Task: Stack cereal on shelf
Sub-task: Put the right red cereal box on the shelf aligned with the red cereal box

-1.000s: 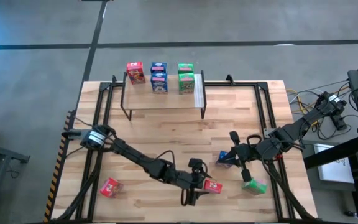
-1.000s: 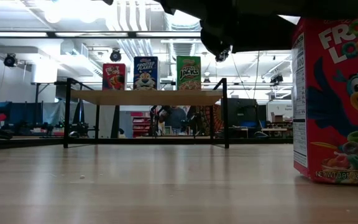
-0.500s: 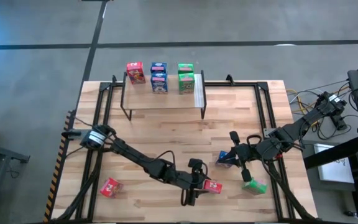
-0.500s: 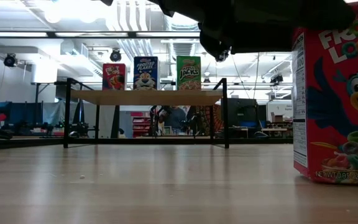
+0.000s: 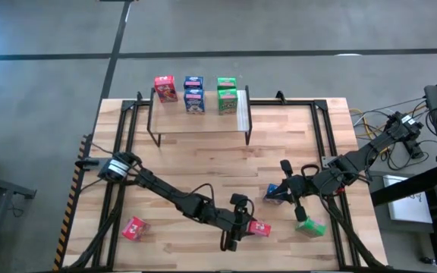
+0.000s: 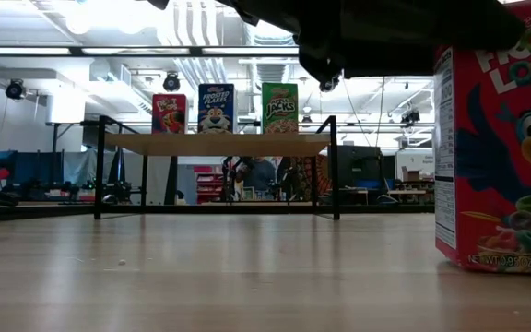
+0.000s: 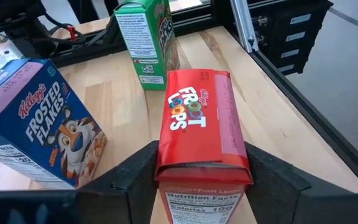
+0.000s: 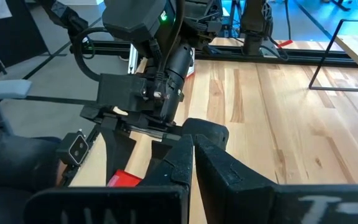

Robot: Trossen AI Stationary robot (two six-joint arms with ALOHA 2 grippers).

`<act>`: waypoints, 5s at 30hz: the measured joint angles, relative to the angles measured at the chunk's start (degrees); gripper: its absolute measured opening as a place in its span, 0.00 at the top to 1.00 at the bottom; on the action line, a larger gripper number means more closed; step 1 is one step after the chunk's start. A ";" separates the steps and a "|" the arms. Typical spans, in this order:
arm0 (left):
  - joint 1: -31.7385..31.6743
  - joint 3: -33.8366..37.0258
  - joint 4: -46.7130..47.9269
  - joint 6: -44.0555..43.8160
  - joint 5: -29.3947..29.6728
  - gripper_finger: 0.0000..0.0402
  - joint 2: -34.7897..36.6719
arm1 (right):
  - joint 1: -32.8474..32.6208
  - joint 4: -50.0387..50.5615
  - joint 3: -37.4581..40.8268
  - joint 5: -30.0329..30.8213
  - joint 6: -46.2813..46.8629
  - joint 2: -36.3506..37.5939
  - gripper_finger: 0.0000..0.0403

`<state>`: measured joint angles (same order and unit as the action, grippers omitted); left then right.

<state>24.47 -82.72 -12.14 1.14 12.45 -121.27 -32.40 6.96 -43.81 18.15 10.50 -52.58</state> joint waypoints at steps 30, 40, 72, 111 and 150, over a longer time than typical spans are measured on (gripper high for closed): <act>-5.46 13.67 16.71 11.44 -1.21 0.58 29.42 | 0.07 -0.63 0.00 2.93 -0.07 -2.04 0.98; -13.51 27.92 24.13 11.31 3.55 0.58 55.74 | 1.06 -4.55 0.00 2.96 -2.19 -5.71 0.98; -58.97 28.13 43.66 24.87 -12.45 0.58 74.68 | 7.58 -5.53 0.00 -0.63 -13.72 -4.11 0.98; -75.73 28.02 45.40 28.14 -26.29 0.58 66.40 | 7.85 -5.42 0.00 -0.74 -13.98 -4.11 0.98; -75.63 14.84 52.92 17.35 -23.96 0.33 61.23 | 7.85 -4.22 0.00 -0.57 -14.38 -4.09 0.98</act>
<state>-51.16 -67.88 40.78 18.49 -11.52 -60.04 -24.56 2.74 -43.81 17.58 -3.88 -56.66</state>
